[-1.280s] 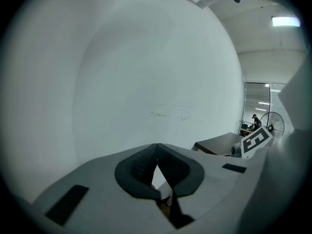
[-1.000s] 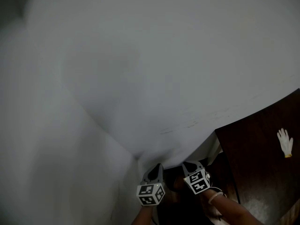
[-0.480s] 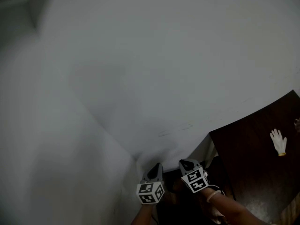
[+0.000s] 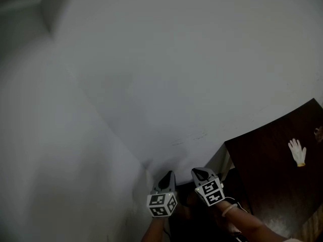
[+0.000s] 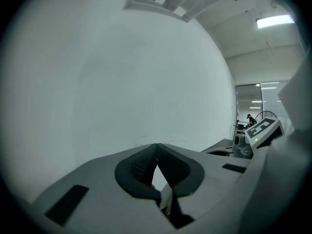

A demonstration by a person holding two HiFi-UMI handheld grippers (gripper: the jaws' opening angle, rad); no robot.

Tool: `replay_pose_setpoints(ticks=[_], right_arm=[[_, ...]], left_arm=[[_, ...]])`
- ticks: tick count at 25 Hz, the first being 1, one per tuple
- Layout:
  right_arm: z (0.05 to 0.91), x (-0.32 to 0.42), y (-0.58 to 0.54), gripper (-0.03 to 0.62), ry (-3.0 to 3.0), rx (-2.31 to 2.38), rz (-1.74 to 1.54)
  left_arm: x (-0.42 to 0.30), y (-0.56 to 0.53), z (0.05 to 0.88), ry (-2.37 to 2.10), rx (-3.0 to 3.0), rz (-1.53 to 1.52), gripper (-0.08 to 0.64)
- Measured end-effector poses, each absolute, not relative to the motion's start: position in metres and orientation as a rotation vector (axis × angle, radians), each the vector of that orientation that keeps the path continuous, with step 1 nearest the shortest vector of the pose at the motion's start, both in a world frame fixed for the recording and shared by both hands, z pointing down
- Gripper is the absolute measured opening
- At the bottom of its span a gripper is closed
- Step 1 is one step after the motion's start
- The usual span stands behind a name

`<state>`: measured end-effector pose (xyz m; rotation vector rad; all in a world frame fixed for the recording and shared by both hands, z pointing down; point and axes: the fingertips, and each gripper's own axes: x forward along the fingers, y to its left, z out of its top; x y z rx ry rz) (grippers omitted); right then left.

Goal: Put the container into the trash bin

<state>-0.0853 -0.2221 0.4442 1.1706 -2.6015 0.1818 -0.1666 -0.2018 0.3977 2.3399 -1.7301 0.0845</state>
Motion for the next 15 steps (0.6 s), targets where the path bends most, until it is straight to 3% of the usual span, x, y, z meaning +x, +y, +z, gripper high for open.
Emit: replay_pose_setpoints(ticks=[15], right_arm=[[0.377, -0.075, -0.202, 0.008, -2.718, 1.28, 0.145]], left_arm=[[-0.164, -0.179, 0.339, -1.775, 2.378, -0.02, 0.02]])
